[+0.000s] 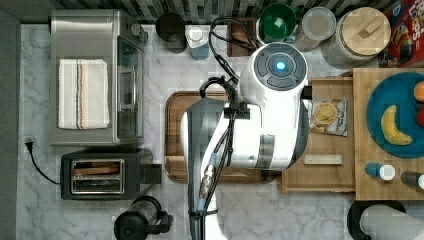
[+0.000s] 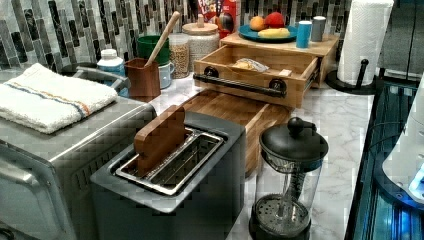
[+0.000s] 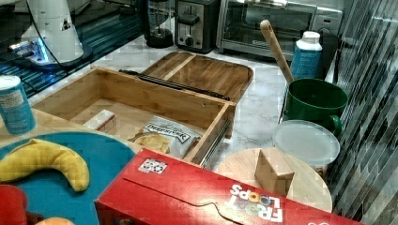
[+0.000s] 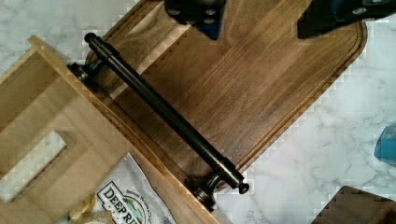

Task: Close the drawer.

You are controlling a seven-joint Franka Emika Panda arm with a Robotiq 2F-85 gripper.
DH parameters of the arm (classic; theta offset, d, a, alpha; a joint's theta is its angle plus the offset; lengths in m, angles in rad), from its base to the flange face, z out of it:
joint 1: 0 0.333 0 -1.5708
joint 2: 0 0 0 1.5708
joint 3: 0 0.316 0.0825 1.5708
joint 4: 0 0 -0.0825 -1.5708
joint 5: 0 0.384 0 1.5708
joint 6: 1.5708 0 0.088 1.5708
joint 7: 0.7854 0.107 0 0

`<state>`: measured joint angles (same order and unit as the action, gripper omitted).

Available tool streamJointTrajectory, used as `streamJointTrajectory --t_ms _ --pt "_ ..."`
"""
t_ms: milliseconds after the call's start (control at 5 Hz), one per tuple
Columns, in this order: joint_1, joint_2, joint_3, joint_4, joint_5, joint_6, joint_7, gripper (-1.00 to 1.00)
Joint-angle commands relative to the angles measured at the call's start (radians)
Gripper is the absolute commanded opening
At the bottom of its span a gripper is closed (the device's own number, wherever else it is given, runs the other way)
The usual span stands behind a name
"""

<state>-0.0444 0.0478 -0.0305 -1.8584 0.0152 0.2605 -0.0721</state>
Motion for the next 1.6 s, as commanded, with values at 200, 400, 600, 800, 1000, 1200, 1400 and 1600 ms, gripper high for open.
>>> streamJointTrajectory --t_ms 200,400,600,800,1000,1200,1400,1600 --pt "-0.003 0.003 0.002 0.000 0.001 0.001 -0.012 -1.00" --pt "-0.004 0.004 0.003 0.000 0.001 0.001 -0.012 -1.00" --pt "0.005 -0.052 0.014 -0.122 -0.045 0.118 -0.120 1.00" --pt "0.012 -0.023 0.025 -0.114 -0.014 0.100 -0.183 1.00" --pt "0.026 0.021 0.046 -0.045 -0.025 -0.006 -0.254 1.00" --pt "0.033 0.011 0.069 -0.063 -0.018 -0.016 -0.339 1.00" --pt "0.035 -0.030 0.084 -0.162 -0.023 0.075 -0.437 -0.51" --pt "0.038 -0.026 0.083 -0.208 -0.030 0.122 -0.488 -1.00"
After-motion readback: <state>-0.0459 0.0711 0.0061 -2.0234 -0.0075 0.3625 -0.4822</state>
